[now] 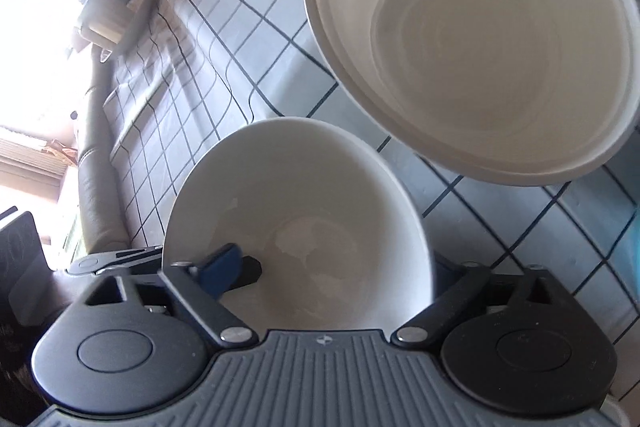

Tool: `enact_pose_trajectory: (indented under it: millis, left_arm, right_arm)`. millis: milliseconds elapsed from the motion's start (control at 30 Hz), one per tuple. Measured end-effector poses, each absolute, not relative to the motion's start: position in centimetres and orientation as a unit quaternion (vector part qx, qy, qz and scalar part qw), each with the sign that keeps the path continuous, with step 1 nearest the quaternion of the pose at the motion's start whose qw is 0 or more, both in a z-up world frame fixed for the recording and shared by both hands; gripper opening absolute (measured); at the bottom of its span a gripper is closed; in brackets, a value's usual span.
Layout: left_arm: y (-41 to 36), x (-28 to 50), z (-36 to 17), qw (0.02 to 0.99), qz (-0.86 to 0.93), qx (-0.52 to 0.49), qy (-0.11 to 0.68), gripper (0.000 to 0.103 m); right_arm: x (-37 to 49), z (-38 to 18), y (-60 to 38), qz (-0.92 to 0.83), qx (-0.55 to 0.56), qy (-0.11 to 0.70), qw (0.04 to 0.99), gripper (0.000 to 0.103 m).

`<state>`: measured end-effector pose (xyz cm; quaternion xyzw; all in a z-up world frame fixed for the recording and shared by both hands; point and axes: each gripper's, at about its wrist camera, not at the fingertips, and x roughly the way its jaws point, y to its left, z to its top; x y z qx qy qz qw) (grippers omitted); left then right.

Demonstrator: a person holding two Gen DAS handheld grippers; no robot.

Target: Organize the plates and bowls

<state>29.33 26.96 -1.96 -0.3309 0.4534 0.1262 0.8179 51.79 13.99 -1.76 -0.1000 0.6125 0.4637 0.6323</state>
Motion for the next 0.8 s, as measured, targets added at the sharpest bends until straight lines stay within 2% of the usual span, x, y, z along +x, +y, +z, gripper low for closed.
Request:
enact_pose_trajectory:
  millis: [67,267,367,800]
  left_arm:
    - [27.4,29.4,-2.1,0.812,0.123,-0.343,0.456,0.02]
    - [27.5,30.4,-2.0,0.801,0.127,-0.339,0.478,0.021]
    - [27.6,30.7,-2.0,0.793,0.134,-0.349,0.481,0.02]
    - [27.7,31.0,-1.7,0.775,0.15,-0.36,0.498,0.022]
  right_arm:
    - [51.9,-1.5,13.7,0.459,-0.109,0.61,0.637,0.078]
    - [52.0,-1.4,13.3,0.452,-0.133,0.604,0.642,0.057]
    - [51.9,-1.7,13.1,0.45,-0.136,0.61,0.638,0.054]
    - [50.5,-0.8,13.0,0.424,-0.121,0.614,0.655,0.055]
